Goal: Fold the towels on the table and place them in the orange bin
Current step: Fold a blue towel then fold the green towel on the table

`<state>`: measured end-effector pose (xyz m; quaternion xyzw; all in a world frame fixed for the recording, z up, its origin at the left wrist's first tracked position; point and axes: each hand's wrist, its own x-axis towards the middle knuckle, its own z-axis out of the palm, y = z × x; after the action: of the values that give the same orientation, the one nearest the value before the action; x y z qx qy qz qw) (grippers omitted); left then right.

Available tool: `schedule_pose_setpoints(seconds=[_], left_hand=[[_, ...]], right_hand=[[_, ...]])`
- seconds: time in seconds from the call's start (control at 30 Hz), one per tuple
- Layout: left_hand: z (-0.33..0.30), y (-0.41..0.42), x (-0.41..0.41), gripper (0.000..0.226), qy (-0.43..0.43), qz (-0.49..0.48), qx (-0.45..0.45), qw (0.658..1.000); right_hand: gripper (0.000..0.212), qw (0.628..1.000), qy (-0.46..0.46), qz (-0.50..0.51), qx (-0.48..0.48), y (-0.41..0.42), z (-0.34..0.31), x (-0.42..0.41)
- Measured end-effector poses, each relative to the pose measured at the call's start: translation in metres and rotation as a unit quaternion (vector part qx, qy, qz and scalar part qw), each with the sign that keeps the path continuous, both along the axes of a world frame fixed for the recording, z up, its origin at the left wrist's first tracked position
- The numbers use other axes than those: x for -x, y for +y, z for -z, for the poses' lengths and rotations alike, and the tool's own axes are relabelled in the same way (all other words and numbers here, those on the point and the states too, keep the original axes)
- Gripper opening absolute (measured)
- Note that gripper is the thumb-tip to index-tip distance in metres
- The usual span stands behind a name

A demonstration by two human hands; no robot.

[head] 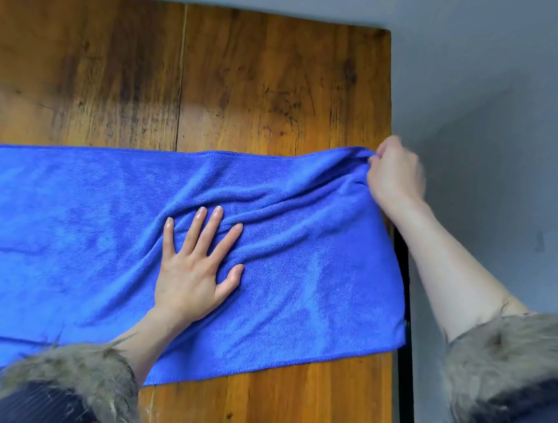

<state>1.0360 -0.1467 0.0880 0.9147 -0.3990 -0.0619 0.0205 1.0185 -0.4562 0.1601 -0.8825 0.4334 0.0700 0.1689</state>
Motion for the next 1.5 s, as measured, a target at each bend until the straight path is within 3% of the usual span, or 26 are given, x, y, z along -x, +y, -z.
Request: schedule_pose_setpoints(seconds=[0.17,0.3,0.4,0.57,0.73,0.87,0.93,1.03,1.17,1.23,1.33,1.4,1.5], left_hand=[[0.000,0.001,0.000,0.061,-0.001,0.003,0.005,1.000],[0.000,0.000,0.000,0.061,0.006,0.001,0.004,1.000],[0.000,0.000,0.000,0.061,0.007,0.002,0.005,1.000],[0.000,0.001,0.000,0.061,0.012,0.000,0.002,1.000],[0.000,0.001,0.000,0.061,0.018,0.001,-0.007,1.000],[0.000,0.000,0.000,0.062,0.018,0.001,-0.006,1.000],[0.000,0.001,0.000,0.062,0.022,-0.001,-0.004,1.000],[0.000,0.001,0.000,0.062,0.025,0.000,-0.005,1.000],[-0.003,0.000,0.000,0.062,0.046,-0.005,-0.002,0.999],[-0.007,-0.003,0.002,0.060,0.073,-0.012,0.026,0.997],[-0.018,-0.015,0.012,0.055,0.092,0.013,0.076,0.993],[-0.024,-0.027,0.028,0.051,0.087,0.062,0.091,0.990],[-0.027,-0.047,0.061,0.053,0.096,0.143,0.085,0.981]], right_hand=[[0.040,0.988,-0.145,0.000,0.054,-0.008,0.001,-0.004],[0.031,0.981,-0.183,-0.005,0.069,0.028,0.013,0.025],[0.027,0.993,-0.114,-0.023,0.033,0.054,0.026,0.054],[0.043,0.995,0.018,-0.088,0.040,0.080,0.026,0.081],[0.057,0.987,0.008,-0.155,-0.026,0.103,0.024,0.109],[0.055,0.995,-0.054,-0.082,-0.008,0.105,0.027,0.136],[0.058,0.996,-0.027,-0.086,-0.023,0.105,0.030,0.149],[0.070,0.987,0.084,-0.132,-0.035,0.098,0.034,0.163],[0.088,0.988,0.093,-0.067,-0.102,0.080,0.028,0.159],[0.080,0.982,-0.027,0.013,-0.186,0.080,0.028,0.161],[0.061,0.925,-0.195,0.212,-0.247,0.074,0.028,0.170],[0.057,0.893,-0.186,0.285,-0.295,0.064,0.034,0.183],[0.041,0.909,-0.107,0.264,-0.303,0.053,0.042,0.201]])
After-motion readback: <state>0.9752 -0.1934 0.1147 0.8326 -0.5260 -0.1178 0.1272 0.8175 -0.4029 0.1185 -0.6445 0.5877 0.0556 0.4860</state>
